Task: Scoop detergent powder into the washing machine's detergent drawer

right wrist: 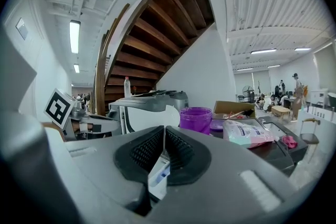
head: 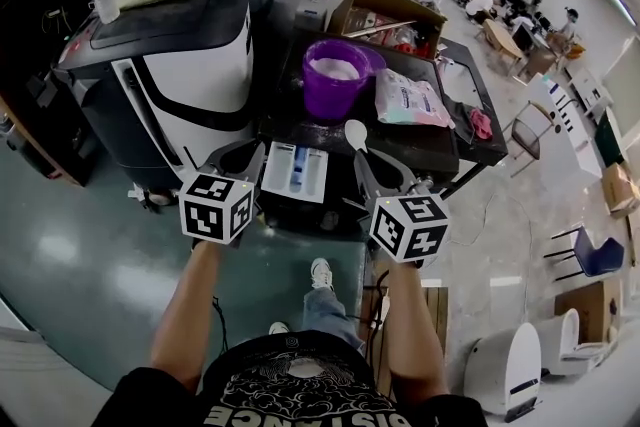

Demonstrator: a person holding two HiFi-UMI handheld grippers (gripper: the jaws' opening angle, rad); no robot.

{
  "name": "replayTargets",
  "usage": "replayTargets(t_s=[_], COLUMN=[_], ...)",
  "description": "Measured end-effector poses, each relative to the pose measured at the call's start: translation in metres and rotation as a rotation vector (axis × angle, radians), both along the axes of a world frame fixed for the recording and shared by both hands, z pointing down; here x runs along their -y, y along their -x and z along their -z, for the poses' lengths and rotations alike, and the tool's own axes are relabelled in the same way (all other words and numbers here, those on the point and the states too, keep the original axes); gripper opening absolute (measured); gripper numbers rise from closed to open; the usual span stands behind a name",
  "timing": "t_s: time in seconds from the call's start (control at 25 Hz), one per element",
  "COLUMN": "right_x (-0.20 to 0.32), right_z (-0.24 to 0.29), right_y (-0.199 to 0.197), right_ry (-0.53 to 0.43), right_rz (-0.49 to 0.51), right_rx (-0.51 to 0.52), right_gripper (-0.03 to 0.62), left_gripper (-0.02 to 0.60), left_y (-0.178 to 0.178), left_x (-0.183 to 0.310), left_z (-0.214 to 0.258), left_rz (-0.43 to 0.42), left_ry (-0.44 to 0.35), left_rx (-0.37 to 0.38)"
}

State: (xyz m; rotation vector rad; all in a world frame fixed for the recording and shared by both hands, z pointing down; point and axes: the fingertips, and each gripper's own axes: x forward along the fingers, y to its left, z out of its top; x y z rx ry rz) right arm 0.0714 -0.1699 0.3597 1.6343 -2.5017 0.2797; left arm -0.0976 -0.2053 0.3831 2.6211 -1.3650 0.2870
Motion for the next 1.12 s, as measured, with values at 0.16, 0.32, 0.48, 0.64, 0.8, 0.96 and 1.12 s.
replayTargets(t_s=[0.16, 0.32, 0.48, 0.64, 0.8, 0.96, 1.12], right_x=[0.033, 0.071, 0.109, 0.148, 0.183, 0.209, 0.229], right_z=[0.006, 0.011, 0.013, 0.015, 0.023, 0.022, 0.014], right_y=[-0.01, -0.02, -0.028, -0.03, -0.029, -0.024, -0.017], right_ry=[-0.007, -0.01, 0.005, 0.032, 0.061, 0.108, 0.165], right_rz=[0.024, 0.057, 0.097, 0.163, 0.249, 0.33, 0.408], right_rx=[0.003, -0.028, -0.074, -0.139, -0.216, -0.338, -0.453], right_gripper=[0.037, 0.037, 0.037, 0.037, 0.037, 0.037, 0.037], left_gripper=[0.002, 0.0, 0.0, 0.001, 0.0, 0.001, 0.0], left_y=[-0.006, -0.012, -0.02, -0.029, -0.035, -0.039, -0.045], left_x=[0.022, 0.049, 0.075, 0.096, 0.113, 0.128, 0.142], left_z=[0.0, 0.001, 0.003, 0.002, -0.001, 0.0, 0.003], left_rz=[0.016, 0.035, 0.049, 0.05, 0.056, 0.067, 0.075], left_ry=[-0.001, -0.002, 0.002, 0.003, 0.008, 0.012, 0.007], left_rx=[0.016, 0.033, 0.043, 0.061, 0.068, 0.061, 0.052])
